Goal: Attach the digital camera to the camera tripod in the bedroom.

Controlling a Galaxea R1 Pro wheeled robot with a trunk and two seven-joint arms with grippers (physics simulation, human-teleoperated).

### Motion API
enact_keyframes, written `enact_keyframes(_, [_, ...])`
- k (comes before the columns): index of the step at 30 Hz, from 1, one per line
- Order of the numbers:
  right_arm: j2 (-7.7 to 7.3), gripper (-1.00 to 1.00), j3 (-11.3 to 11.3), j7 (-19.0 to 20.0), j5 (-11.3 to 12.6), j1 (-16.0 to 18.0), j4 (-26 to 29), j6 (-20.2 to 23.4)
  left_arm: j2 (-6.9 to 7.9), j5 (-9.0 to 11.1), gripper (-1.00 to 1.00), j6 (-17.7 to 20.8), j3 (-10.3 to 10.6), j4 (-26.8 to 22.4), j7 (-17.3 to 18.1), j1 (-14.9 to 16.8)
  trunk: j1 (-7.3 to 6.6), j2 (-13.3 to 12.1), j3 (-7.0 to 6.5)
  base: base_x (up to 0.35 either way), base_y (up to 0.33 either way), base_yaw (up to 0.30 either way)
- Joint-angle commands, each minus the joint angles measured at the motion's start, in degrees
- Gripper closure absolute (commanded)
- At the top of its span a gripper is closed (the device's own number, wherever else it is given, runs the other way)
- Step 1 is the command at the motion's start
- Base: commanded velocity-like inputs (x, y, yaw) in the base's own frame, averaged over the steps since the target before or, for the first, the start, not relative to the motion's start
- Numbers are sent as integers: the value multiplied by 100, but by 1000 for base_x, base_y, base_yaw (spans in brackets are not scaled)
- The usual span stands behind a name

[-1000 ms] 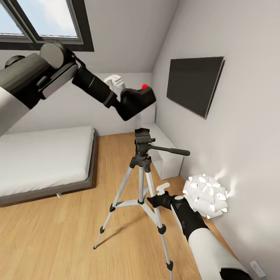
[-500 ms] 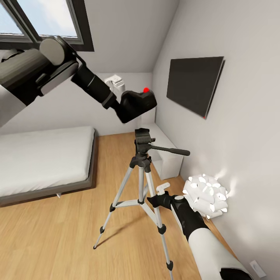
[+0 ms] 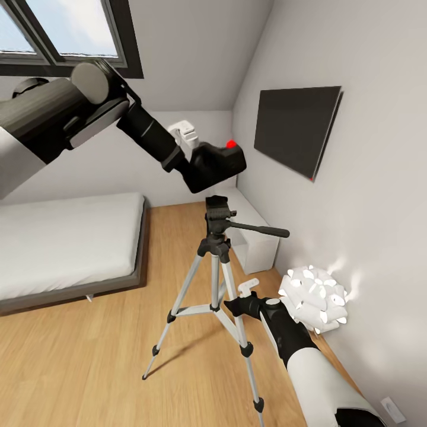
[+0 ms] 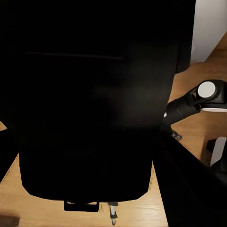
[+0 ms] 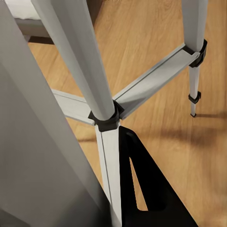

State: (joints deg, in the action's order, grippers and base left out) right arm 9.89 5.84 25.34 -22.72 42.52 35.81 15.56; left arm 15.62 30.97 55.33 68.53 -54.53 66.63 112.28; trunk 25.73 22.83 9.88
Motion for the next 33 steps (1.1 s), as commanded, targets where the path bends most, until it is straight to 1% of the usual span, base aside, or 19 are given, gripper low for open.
enact_keyframes(1, [11,100,63,77,-86,0,-4,40,32,-10,100,-3,52,-36,19,13,5,9,15,0,0,0])
enact_keyframes(5, [11,100,61,84,-87,0,-4,54,52,-114,100,11,144,-151,-6,13,5,9,15,0,0,0])
enact_keyframes(14, [11,100,58,87,-97,-1,-4,60,56,-269,100,63,163,-428,28,13,5,9,15,0,0,0])
enact_keyframes(30, [11,100,58,90,-101,-2,-4,61,46,-707,100,91,170,-453,34,13,5,9,15,0,0,0])
enact_keyframes(33, [11,100,58,91,-102,0,-4,61,46,-731,100,95,170,-448,34,13,5,9,15,0,0,0])
